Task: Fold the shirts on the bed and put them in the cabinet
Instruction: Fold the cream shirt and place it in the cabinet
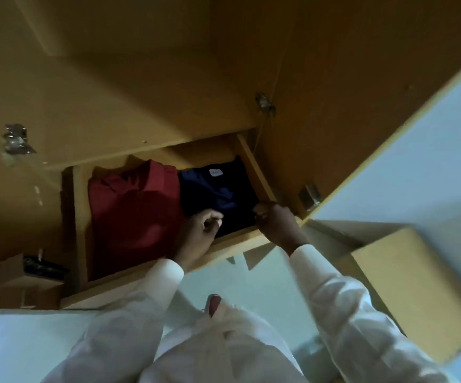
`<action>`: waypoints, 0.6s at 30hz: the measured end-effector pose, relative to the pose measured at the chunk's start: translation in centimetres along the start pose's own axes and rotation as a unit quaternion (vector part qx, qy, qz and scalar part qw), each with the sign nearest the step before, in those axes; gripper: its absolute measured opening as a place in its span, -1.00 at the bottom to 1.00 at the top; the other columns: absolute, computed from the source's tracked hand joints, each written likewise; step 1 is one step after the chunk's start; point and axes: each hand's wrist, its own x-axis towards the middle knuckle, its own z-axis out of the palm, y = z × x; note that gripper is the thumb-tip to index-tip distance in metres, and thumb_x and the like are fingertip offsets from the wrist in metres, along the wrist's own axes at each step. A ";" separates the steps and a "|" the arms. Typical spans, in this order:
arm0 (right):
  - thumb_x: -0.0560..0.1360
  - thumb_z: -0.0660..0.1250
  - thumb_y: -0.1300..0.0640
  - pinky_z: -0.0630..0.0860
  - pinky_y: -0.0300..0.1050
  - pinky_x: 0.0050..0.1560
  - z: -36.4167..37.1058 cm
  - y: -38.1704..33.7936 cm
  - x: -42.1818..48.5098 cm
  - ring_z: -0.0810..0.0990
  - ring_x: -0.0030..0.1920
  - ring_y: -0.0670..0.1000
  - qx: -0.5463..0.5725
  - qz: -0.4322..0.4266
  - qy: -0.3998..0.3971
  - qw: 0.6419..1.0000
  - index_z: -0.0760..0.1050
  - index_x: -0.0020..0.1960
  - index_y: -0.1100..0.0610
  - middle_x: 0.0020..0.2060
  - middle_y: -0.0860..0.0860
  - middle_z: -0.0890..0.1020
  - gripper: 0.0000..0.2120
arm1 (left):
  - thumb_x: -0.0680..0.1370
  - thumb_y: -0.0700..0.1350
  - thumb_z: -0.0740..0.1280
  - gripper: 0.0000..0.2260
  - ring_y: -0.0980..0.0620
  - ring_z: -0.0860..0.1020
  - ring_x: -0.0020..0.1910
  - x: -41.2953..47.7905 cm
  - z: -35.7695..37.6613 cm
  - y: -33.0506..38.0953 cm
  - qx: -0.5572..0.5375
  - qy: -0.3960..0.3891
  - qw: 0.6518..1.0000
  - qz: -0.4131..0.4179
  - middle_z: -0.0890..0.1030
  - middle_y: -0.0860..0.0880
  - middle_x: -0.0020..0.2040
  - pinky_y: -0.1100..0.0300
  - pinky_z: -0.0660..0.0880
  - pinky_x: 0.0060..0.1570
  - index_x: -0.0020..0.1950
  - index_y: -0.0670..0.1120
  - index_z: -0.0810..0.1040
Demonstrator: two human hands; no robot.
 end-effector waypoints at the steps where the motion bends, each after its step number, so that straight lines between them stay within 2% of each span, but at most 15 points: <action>1: 0.51 0.30 0.24 0.56 -0.09 0.08 0.6 0.3 -2.6 0.61 0.00 -0.02 0.035 0.000 0.046 0.998 0.60 0.15 0.06 0.00 -0.03 0.65 -0.74 | 0.58 -0.13 0.34 -0.88 0.22 0.58 -0.08 -1.4 0.9 0.5 -0.020 -0.004 1.000 0.019 0.65 0.14 -0.06 0.35 0.48 -0.08 0.06 0.03 0.62; 3: 0.47 0.31 0.22 0.58 -0.11 0.06 2.5 1.2 -6.8 0.64 -0.02 -0.05 0.074 0.019 0.094 0.993 0.60 0.10 0.04 -0.03 -0.06 0.68 -0.76 | 0.58 -0.14 0.33 -0.89 0.22 0.58 -0.11 -4.3 2.7 1.0 -0.049 -0.034 0.998 0.035 0.65 0.13 -0.06 0.35 0.47 -0.09 0.06 0.01 0.61; 6: 0.45 0.29 0.18 0.57 -0.15 0.01 6.4 2.6 -12.9 0.65 -0.07 -0.05 0.086 0.078 0.087 0.989 0.60 0.08 0.04 -0.06 -0.06 0.70 -0.76 | 0.57 -0.10 0.34 -0.94 0.20 0.57 -0.23 -9.0 5.1 -0.7 -0.039 -0.101 0.994 0.023 0.64 0.13 -0.14 0.34 0.46 -0.19 0.00 0.02 0.60; 8: 0.46 0.28 0.13 0.58 -0.14 -0.01 9.9 3.9 -17.8 0.64 -0.10 -0.08 0.095 0.120 0.087 0.984 0.60 0.07 -0.02 -0.08 -0.09 0.70 -0.77 | 0.56 -0.08 0.35 -0.96 0.21 0.58 -0.21 -13.0 6.9 -3.1 -0.011 -0.163 0.986 0.013 0.63 0.15 -0.17 0.34 0.45 -0.18 -0.04 0.05 0.59; 13: 0.51 0.25 0.11 0.59 -0.16 -0.06 17.6 6.7 -26.4 0.64 -0.15 -0.17 0.138 0.205 0.069 0.967 0.60 0.03 -0.07 -0.13 -0.19 0.69 -0.81 | 0.55 -0.13 0.35 -0.91 0.19 0.60 -0.17 -21.8 10.7 -8.9 -0.012 -0.237 0.968 -0.077 0.65 0.17 -0.16 0.26 0.53 -0.06 -0.04 0.04 0.63; 16: 0.50 0.27 0.12 0.57 -0.19 -0.06 23.3 8.5 -31.4 0.63 -0.13 -0.18 0.151 0.234 0.060 0.959 0.61 0.02 -0.06 -0.12 -0.17 0.69 -0.82 | 0.57 -0.13 0.34 -0.88 0.16 0.61 -0.14 -28.0 13.7 -13.2 -0.007 -0.289 0.951 -0.112 0.65 0.17 -0.13 0.26 0.55 -0.02 0.03 0.07 0.61; 18: 0.50 0.28 0.11 0.56 -0.21 -0.08 27.1 10.1 -33.6 0.63 -0.13 -0.17 0.156 0.251 0.048 0.954 0.61 0.03 -0.05 -0.11 -0.15 0.69 -0.82 | 0.55 -0.09 0.34 -0.82 0.13 0.62 -0.12 -31.4 15.8 -17.1 0.003 -0.311 0.940 -0.137 0.65 0.12 -0.13 0.15 0.57 0.02 0.11 0.13 0.55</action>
